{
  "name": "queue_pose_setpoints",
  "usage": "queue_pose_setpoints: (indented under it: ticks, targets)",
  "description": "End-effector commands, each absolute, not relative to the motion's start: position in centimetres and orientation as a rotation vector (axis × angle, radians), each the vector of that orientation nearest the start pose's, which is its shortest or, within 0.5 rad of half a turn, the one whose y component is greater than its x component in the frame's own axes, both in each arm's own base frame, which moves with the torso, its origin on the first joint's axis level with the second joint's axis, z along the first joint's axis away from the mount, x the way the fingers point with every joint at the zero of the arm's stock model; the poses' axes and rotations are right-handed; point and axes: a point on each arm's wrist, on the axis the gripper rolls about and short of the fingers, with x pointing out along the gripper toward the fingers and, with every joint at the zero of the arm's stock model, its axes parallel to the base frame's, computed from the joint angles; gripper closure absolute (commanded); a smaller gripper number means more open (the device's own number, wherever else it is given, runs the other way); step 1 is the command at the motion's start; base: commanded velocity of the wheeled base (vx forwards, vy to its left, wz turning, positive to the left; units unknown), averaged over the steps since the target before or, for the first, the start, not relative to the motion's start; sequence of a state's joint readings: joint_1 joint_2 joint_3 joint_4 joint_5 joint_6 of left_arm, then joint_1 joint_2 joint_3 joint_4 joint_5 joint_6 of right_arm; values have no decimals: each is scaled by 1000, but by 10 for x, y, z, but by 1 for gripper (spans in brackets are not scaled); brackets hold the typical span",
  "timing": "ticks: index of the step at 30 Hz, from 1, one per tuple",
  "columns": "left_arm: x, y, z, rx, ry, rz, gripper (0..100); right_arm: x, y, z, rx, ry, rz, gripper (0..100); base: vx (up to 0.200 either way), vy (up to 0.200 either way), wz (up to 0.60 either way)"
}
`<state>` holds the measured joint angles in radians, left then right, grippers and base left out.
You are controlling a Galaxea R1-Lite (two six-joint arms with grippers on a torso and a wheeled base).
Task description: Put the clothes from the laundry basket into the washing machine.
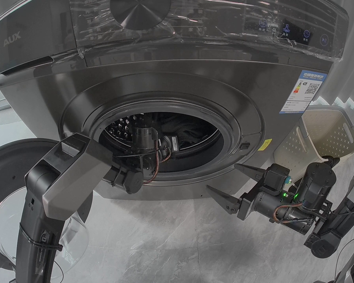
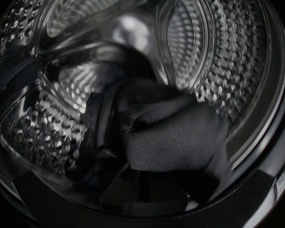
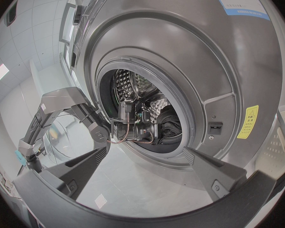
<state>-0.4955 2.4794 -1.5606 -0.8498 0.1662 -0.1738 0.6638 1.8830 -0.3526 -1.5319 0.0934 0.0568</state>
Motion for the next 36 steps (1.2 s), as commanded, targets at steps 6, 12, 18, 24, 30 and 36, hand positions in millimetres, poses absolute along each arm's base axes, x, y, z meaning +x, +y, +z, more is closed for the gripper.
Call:
queue_pose_setpoints:
  ticks: [6,12,18,24,30,36]
  targets:
    - [473,-241,113,-281,-139,-292,100,218,174,115,56,16,759,0,0,0,0]
    - [489,-234,105,-285,-233,-269,100,217,174,115,58,15,762,0,0,0,0]
    - [486,-239,102,-274,-227,-276,100,217,174,115,58,15,762,0,0,0,0]
    - [467,-241,111,-256,-165,-283,0,217,174,115,57,16,762,0,0,0,0]
    - [434,-241,123,-222,-42,-381,0,217,175,114,58,18,764,0,0,0,0]
    - [433,-239,91,-174,104,-411,0,216,176,114,58,19,770,0,0,0,0]
